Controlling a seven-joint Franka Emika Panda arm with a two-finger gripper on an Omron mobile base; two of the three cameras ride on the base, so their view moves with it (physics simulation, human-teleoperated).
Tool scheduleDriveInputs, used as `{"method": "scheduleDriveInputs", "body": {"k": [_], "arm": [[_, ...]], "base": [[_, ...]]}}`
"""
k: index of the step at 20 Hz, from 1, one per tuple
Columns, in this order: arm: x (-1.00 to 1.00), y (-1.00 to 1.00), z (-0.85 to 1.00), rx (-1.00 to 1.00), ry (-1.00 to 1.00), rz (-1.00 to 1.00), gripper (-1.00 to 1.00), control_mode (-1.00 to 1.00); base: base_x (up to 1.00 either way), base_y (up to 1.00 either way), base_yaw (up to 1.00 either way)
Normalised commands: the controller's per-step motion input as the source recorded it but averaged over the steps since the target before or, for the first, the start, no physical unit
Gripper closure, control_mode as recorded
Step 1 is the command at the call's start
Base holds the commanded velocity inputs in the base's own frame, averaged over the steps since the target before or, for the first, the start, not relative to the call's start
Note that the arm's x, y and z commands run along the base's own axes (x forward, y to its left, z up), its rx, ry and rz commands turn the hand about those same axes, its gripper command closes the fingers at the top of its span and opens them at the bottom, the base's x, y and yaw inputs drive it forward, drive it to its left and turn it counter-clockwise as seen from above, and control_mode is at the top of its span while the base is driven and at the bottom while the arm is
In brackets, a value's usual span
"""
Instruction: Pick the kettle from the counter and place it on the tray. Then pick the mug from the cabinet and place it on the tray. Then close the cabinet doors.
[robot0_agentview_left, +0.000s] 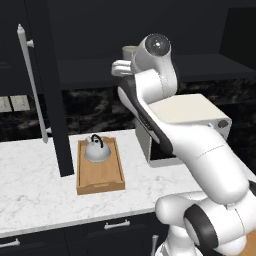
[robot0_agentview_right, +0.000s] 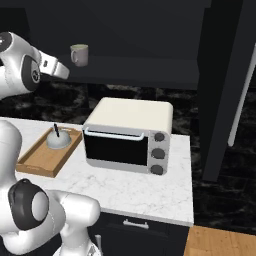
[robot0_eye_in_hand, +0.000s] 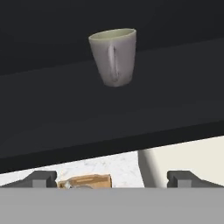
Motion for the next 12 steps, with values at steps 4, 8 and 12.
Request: {"method": "scheduleDriveInputs", "body": {"k": [4, 8, 12], "arm": [[0.36, -0.36, 0.18, 0.0, 0.0, -0.07, -1.0, -1.0], [0.43, -0.16, 0.25, 0.0, 0.0, 0.0, -1.0, -1.0], [0.38, -0.04, 0.2, 0.0, 0.0, 0.0, -1.0, -1.0]], "base": [[0.0, 0.0, 0.0], [0.0, 0.0, 0.0], [0.0, 0.0, 0.0]]}}
